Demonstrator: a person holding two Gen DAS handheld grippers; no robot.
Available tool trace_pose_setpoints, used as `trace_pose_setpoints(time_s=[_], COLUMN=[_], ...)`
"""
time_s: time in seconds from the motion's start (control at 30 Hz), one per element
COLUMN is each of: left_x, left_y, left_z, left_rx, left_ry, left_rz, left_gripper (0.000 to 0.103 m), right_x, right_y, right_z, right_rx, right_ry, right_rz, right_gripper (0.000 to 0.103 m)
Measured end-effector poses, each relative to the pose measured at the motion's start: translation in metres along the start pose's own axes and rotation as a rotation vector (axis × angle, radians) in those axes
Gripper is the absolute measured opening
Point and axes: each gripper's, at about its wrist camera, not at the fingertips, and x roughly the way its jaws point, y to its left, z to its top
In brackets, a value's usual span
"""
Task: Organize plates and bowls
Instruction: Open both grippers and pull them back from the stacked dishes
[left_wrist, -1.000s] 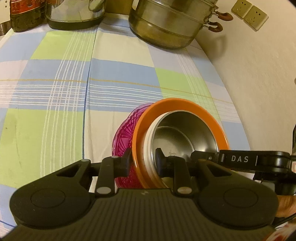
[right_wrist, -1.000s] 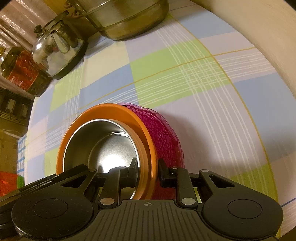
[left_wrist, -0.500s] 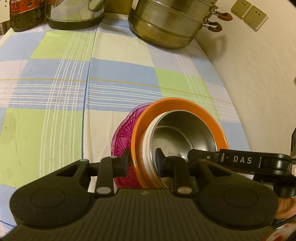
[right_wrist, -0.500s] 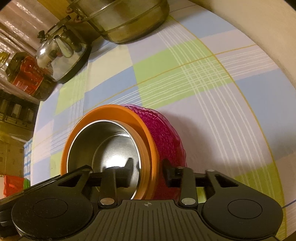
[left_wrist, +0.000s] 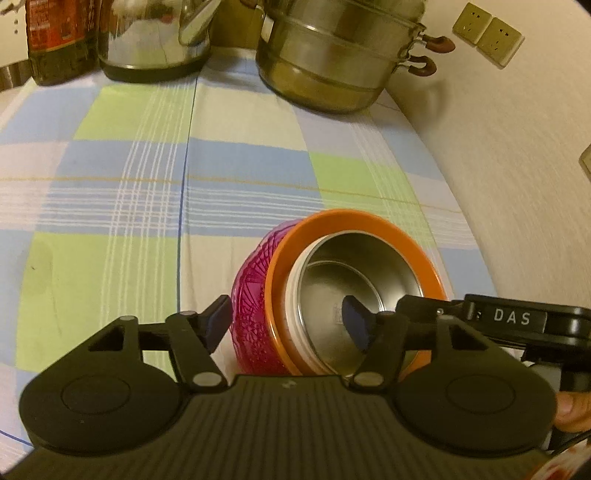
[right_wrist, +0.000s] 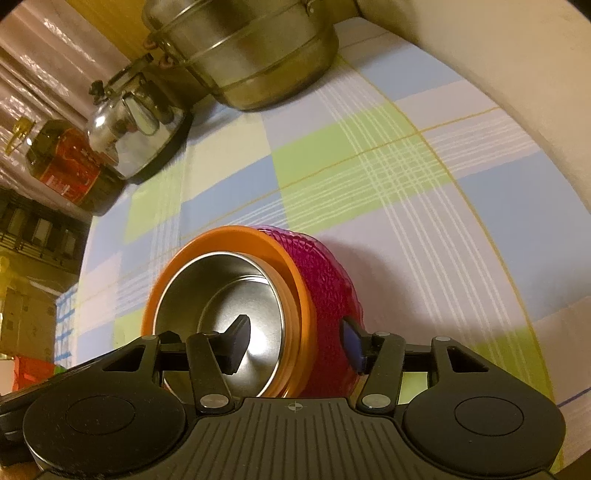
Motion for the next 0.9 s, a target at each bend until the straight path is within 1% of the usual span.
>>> trace_pose_setpoints(time_s=[0.17, 0.37, 0.43, 0.7, 0.9], left_x=[-0.011, -0.021, -0.025, -0.041, -0.055], left_y=[-0.005, -0.008, -0.009, -0.012, -0.013], left_z=[0.001, -0.004, -0.006, -0.020, -0.036], left_rx=[0.034, 0.091, 0.094, 0.099, 0.091], left_ry=[-0.021, -0.056, -0.065, -0.101, -0.151], left_rz=[0.022, 0.073, 0.078, 0.114, 0.119], left_gripper=[0.068, 0.068, 0.068, 0.068, 0.068], right_x=[-0.007, -0.012, -0.016, -0.032, -0.050], right_y=[0.000, -0.002, -0.002, -0.001, -0.006], right_z=[-0.003, -0.005, -0.006, -0.020, -0.036], right_rx=[-0.004, -0.011, -0.016, -0.068, -0.089], right_ry=[-0.004, -0.005, -0.013, -0.059, -0.125], right_rz=[0.011, 0.028, 0.030, 0.037, 0.037], right_gripper=[0.057, 0.060, 0.060, 0.060, 0.061])
